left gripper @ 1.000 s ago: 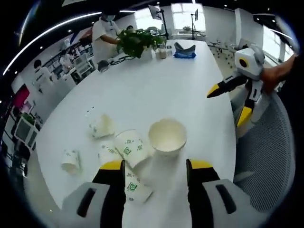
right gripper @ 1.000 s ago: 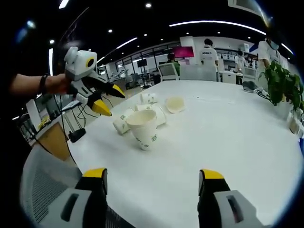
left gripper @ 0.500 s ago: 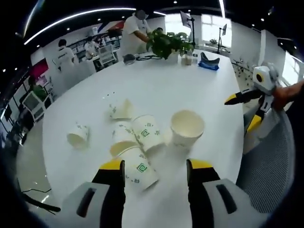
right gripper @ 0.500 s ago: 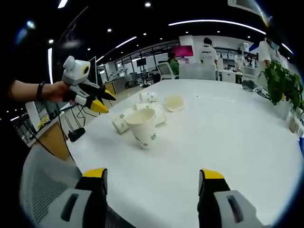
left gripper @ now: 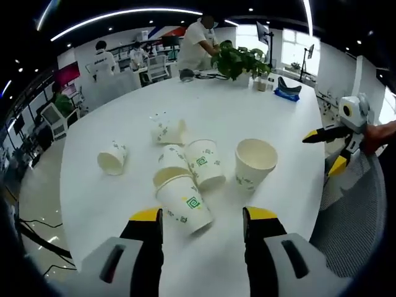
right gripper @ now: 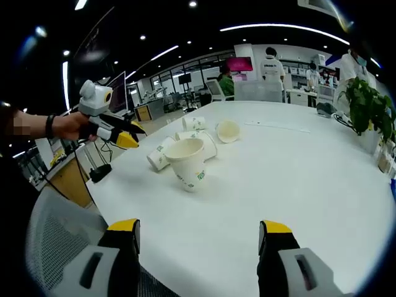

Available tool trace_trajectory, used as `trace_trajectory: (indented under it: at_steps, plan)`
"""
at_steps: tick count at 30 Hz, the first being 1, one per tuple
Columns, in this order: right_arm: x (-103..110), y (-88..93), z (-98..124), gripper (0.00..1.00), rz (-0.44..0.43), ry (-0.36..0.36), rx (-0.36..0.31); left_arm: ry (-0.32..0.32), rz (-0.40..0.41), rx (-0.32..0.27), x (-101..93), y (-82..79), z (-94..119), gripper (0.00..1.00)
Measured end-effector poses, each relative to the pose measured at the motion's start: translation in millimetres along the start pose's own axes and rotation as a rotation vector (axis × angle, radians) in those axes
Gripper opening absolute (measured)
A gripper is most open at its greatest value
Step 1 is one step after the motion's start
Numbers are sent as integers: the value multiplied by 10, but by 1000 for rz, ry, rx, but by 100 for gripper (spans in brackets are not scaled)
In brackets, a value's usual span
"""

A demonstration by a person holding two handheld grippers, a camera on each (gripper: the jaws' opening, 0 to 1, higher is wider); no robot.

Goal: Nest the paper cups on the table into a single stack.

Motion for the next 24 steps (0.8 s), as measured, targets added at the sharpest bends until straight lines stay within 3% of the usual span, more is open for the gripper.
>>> trace_trajectory:
  at_steps: [10, 17, 24]
  plan:
    - [6, 12, -4, 79, -4, 1, 8, -45, 16, -3, 282, 3, -23, 49]
    - [-10, 36, -9, 79, -8, 4, 18, -107, 17, -8, 666, -105, -108, 47]
    - [-4, 68, -20, 79, -14, 3, 39, -162, 19, -16, 1162, -314, -288, 47]
Point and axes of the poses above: the point that each gripper's makers call its tool centre point, and the gripper's own axes: z roughly backward along the fingers, x roughly to its left, y roughly out of its underside, the point moved 4 cm from there along z, roughly backward along the fingers, and after that the axes turned 3 degrees about z, right-handed, at the moved point
